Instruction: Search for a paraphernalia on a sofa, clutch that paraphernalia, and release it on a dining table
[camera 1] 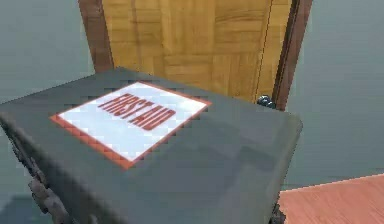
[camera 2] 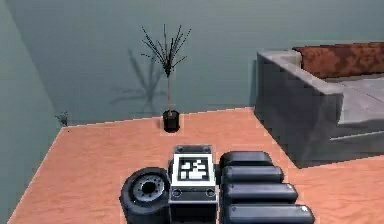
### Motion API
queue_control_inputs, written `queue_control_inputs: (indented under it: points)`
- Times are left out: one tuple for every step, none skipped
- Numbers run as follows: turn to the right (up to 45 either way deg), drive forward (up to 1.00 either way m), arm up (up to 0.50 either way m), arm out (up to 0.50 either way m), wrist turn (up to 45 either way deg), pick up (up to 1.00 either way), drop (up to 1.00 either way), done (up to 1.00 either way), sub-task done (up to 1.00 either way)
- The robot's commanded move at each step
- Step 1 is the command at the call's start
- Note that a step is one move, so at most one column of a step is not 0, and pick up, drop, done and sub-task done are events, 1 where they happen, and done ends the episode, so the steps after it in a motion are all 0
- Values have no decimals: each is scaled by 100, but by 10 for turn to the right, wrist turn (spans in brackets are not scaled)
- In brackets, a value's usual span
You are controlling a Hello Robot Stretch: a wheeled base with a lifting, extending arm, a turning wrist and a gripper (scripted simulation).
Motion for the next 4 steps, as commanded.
queue_control_inputs:
  points:
    - [450,0,0,0,0,0,0,0,0]
    - [450,0,0,0,0,0,0,0,0]
    - [240,0,0,0,0,0,0,0,0]
    - [-450,0,0,0,0,0,0,0,0]
